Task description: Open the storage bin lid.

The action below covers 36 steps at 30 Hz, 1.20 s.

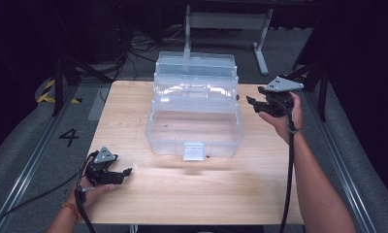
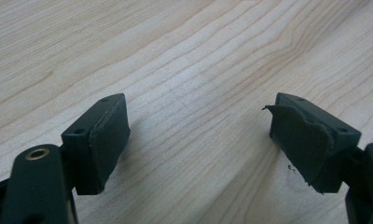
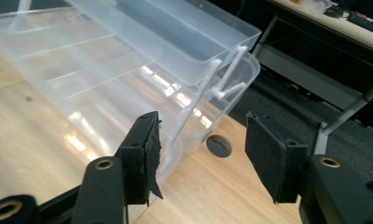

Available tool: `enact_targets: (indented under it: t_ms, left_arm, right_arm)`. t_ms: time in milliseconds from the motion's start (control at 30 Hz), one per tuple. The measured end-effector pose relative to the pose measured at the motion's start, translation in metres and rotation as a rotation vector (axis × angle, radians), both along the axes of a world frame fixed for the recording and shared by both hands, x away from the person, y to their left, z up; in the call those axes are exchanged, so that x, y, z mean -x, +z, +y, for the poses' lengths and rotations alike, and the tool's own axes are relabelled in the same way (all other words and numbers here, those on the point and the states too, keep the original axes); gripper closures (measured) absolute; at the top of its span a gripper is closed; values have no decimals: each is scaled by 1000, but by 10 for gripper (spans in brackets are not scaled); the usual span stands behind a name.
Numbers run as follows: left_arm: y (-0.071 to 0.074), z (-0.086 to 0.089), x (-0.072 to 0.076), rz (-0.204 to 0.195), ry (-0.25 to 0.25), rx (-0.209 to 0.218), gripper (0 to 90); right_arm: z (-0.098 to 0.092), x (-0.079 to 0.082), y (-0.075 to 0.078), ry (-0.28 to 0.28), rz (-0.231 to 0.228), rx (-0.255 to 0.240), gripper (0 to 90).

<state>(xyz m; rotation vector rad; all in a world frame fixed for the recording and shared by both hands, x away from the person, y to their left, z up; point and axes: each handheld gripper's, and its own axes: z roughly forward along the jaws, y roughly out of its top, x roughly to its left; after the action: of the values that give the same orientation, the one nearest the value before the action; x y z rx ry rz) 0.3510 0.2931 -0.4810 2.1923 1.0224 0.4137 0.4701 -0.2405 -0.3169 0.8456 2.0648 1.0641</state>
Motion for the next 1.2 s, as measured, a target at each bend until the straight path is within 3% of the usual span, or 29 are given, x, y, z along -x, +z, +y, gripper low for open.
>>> enact_targets:
  t_ms: [400,733,800,1033,1200]
  left_arm:
    - [0,0,0,-2,0,0,203]
    - [0,0,0,-1,0,0,203]
    - [0,0,0,-1,1,2,203]
    - [0,0,0,0,-1,-1,203]
    - [0,0,0,0,0,-1,203]
  right_arm:
    - [-2,21,-16,35,15,23,391]
    - [-7,30,-30,39,56,33,330]
    - [-8,33,-32,28,44,41,334]
    - [-12,41,-40,27,72,54,316]
    - [-18,49,-47,28,68,67,314]
